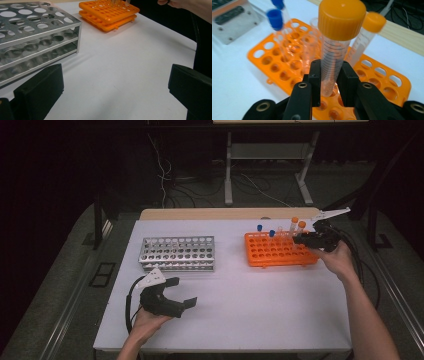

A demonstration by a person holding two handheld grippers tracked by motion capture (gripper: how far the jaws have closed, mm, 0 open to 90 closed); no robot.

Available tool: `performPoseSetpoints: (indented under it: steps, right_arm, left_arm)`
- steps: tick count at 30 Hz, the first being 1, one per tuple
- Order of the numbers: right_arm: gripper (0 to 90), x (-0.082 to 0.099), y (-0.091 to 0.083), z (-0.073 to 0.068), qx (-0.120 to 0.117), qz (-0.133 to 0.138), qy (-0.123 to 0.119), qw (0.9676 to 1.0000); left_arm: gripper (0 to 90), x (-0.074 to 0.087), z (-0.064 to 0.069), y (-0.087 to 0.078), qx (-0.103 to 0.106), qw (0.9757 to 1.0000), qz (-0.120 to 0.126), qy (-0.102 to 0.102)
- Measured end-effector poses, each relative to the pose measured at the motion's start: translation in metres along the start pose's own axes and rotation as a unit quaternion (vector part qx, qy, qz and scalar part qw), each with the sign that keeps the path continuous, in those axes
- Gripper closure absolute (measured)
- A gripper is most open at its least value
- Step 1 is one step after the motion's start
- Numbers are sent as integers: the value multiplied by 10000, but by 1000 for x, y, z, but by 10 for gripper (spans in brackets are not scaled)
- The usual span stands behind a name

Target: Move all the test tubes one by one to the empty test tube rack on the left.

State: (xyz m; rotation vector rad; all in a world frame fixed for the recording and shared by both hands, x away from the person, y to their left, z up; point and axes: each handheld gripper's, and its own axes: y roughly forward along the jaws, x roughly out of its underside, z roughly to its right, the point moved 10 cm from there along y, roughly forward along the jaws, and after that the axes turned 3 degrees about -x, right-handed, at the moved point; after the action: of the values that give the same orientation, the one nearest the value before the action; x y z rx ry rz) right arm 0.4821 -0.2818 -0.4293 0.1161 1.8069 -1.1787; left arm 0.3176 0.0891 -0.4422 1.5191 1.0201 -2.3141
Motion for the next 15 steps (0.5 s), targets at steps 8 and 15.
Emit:
performPoseSetpoints:
  steps: [8,15]
  right_arm:
    - [740,-10,-10,-29,-238,-28,-252,9994]
    - [740,-14,-9,-58,-553,-146,-500,9971]
  left_arm:
    - [0,-12,2,4,69,9999,-83,119]
    - [0,-22,2,9,96,9994,-241,244]
